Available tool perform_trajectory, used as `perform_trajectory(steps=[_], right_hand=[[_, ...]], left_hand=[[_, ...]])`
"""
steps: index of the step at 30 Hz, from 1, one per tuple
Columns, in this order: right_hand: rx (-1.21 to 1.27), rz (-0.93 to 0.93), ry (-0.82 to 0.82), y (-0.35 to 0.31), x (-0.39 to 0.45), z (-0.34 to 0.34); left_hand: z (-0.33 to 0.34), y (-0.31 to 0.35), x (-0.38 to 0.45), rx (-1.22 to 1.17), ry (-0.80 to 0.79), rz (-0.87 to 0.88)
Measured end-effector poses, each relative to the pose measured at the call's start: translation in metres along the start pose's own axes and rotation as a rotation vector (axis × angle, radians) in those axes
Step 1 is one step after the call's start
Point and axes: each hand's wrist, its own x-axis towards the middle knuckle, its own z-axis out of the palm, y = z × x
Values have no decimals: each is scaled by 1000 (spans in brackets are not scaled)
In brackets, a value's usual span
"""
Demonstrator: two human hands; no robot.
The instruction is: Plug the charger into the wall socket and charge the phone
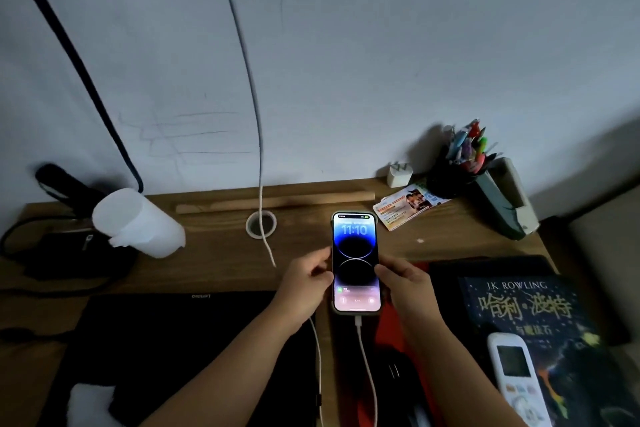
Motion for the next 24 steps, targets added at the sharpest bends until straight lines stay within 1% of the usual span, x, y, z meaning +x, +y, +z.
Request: perform_trajectory(steps=[3,8,13,18,21,24], right_hand=[[-62,1,55,0,6,4],[-255,-54,94,7,8,1],[-341,-70,125,11,7,2],[-461,-170,133,13,6,1],[-527,-180,146,12,4,0],[-540,-182,173,11,0,-1]], left_hand=[[5,-2,11,65,-29,-8],[14,2,18,224,-60,62],[20,3,20,393,-50,29],[23,1,19,390,-48,40],[22,3,17,389,-63,47],[23,4,13,392,-17,81]])
